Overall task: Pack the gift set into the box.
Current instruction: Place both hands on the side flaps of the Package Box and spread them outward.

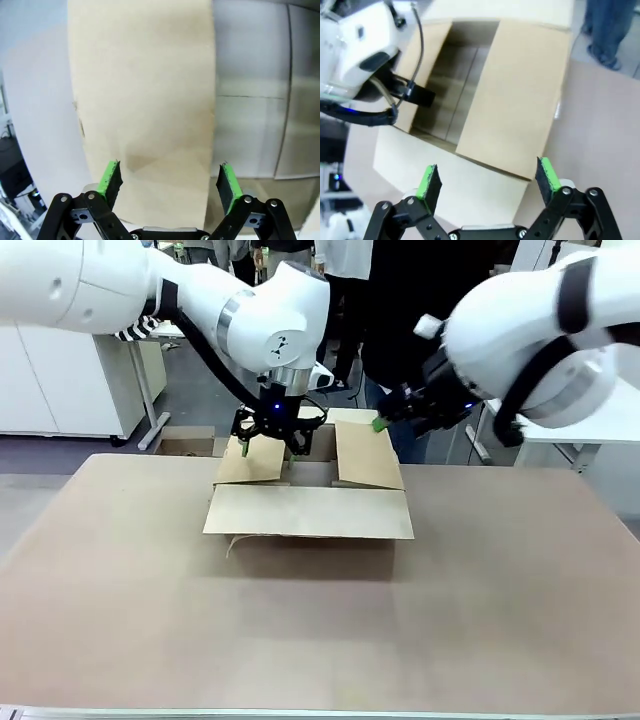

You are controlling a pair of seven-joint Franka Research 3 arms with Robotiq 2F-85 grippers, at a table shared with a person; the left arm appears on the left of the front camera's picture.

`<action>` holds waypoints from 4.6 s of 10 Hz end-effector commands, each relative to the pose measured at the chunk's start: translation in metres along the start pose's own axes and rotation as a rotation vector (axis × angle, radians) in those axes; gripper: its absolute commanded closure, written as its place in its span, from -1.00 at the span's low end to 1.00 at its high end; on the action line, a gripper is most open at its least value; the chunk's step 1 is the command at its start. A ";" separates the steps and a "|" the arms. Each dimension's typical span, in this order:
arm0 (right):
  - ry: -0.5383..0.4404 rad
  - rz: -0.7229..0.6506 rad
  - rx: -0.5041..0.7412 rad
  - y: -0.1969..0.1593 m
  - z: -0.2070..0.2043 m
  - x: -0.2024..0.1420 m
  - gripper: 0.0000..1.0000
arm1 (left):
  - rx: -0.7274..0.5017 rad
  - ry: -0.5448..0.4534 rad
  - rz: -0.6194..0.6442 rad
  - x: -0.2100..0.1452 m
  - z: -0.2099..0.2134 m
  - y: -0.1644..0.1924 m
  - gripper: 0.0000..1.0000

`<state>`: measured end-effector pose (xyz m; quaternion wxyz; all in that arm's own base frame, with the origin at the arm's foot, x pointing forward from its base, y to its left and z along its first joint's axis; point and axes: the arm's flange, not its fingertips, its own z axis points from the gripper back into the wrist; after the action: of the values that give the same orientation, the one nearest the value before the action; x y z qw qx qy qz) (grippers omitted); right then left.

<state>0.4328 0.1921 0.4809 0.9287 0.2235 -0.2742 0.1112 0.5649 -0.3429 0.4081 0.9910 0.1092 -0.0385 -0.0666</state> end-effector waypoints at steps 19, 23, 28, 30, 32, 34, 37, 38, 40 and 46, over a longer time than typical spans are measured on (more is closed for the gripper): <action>0.000 0.000 0.000 0.000 0.000 0.000 -1.00 | -0.342 -0.083 0.453 -0.014 0.019 0.224 -1.00; 0.000 0.000 0.000 0.000 0.000 0.000 -1.00 | -0.600 0.002 0.406 -0.026 -0.026 0.260 -1.00; 0.133 -0.008 -0.168 0.026 -0.054 0.055 -1.00 | -0.723 0.061 0.480 -0.045 -0.063 0.273 -1.00; 0.211 0.053 -0.277 0.052 -0.117 0.097 -1.00 | -0.681 0.023 0.455 -0.025 -0.047 0.266 -1.00; 0.142 0.031 -0.203 0.012 -0.092 0.052 -1.00 | -0.681 0.023 0.455 -0.025 -0.047 0.266 -1.00; 0.161 0.053 -0.266 0.022 -0.128 0.076 -1.00 | -0.681 0.023 0.455 -0.025 -0.047 0.266 -1.00; 0.238 -0.023 -0.245 0.037 -0.168 0.126 -1.00 | -0.681 0.023 0.455 -0.025 -0.047 0.266 -1.00; 0.265 -0.063 -0.340 0.048 -0.178 0.135 -1.00 | -0.681 0.023 0.455 -0.025 -0.047 0.266 -1.00; 0.356 -0.086 -0.476 0.068 -0.208 0.137 -1.00 | -0.681 0.023 0.455 -0.025 -0.047 0.266 -1.00; 0.454 0.033 -0.849 0.095 -0.257 0.133 -1.00 | -0.681 0.023 0.455 -0.025 -0.047 0.266 -1.00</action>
<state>0.6137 0.4024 0.3872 0.9804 -0.1658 -0.0755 0.0754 0.5787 -0.0705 0.4249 0.9577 -0.2436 -0.0302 0.1502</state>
